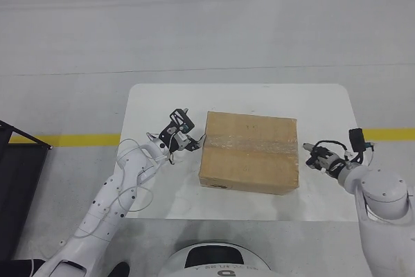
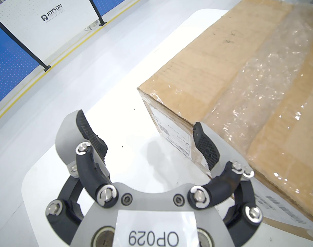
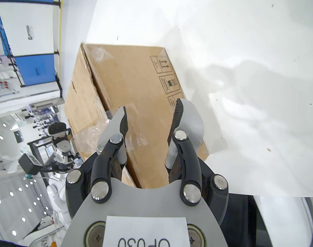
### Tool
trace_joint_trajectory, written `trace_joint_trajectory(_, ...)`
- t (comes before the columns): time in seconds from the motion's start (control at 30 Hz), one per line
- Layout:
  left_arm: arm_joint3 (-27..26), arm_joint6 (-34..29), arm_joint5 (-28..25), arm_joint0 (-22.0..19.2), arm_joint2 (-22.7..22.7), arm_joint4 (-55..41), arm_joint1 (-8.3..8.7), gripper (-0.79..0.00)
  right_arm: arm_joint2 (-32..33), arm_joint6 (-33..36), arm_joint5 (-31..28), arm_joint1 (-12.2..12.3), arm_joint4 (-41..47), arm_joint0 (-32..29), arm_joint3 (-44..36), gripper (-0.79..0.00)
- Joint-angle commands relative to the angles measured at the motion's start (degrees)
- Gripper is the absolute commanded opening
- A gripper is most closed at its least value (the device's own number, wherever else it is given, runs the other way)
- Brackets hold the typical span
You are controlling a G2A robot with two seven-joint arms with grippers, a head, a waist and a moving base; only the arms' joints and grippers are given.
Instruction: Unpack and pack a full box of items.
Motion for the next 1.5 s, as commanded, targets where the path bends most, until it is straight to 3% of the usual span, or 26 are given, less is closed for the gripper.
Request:
trace_joint_trajectory(0.0, 0.0, 0.0, 0.0, 0.0, 0.0, 0.0, 0.0, 0.0, 2.3, -2.8, 1.39, -0.21, 2.76, -0.46, -0.57, 0.0)
trace_joint_trajectory(0.2, 0.0, 0.0, 0.0, 0.0, 0.0, 0.0, 0.0, 0.0, 7.86, -10.27, 0.45, -1.5, 13.73, -5.34, -6.49, 0.0)
trace_joint_trajectory(0.5, 0.0, 0.0, 0.0, 0.0, 0.0, 0.0, 0.0, 0.0, 8.06, -10.49, -0.08, -1.61, 14.51, -6.22, -7.35, 0.0)
trace_joint_trajectory(0.6, 0.0, 0.0, 0.0, 0.0, 0.0, 0.0, 0.0, 0.0, 8.94, -5.43, -6.95, -1.83, 23.14, -6.27, -10.03, 0.0)
trace_joint_trajectory(0.7, 0.0, 0.0, 0.0, 0.0, 0.0, 0.0, 0.0, 0.0, 8.47, -0.03, -11.56, -1.55, 24.98, -6.38, -11.42, 0.0)
trace_joint_trajectory(0.73, 0.0, 0.0, 0.0, 0.0, 0.0, 0.0, 0.0, 0.0, 6.8, 1.95, -11.73, -1.39, 25.67, -5.42, -11.74, -0.071)
trace_joint_trajectory(0.77, 0.0, 0.0, 0.0, 0.0, 0.0, 0.0, 0.0, 0.0, 5.28, 3.52, -11.49, -1.23, 26.0, -4.22, -11.73, -0.385)
trace_joint_trajectory(0.83, 0.0, 0.0, 0.0, 0.0, 0.0, 0.0, 0.0, 0.0, 1.52, 7.17, -10.64, -0.89, 27.28, -0.81, -10.59, -0.465)
trace_joint_trajectory(0.93, 0.0, 0.0, 0.0, 0.0, 0.0, 0.0, 0.0, 0.0, -4.74, 11.05, -9.96, -0.53, 28.35, 5.14, -6.87, -0.751)
trace_joint_trajectory(0.97, 0.0, 0.0, 0.0, 0.0, 0.0, 0.0, 0.0, 0.0, -7.15, 11.78, -9.8, -0.43, 27.38, 6.88, -5.68, -0.785)
trace_joint_trajectory(1.07, 0.0, 0.0, 0.0, 0.0, 0.0, 0.0, 0.0, 0.0, -11.84, 13.66, -8.26, -0.36, 28.05, 10.59, -2.23, -0.785)
trace_joint_trajectory(1.37, 0.0, 0.0, 0.0, 0.0, 0.0, 0.0, 0.0, 0.0, -11.84, 12.52, -8.31, -0.35, 27.57, 10.51, -2.16, -0.785)
trace_joint_trajectory(1.47, 0.0, 0.0, 0.0, 0.0, 0.0, 0.0, 0.0, 0.0, -15.95, 8.29, -5.31, 0.0, 18.47, 10.36, -7.82, -0.785)
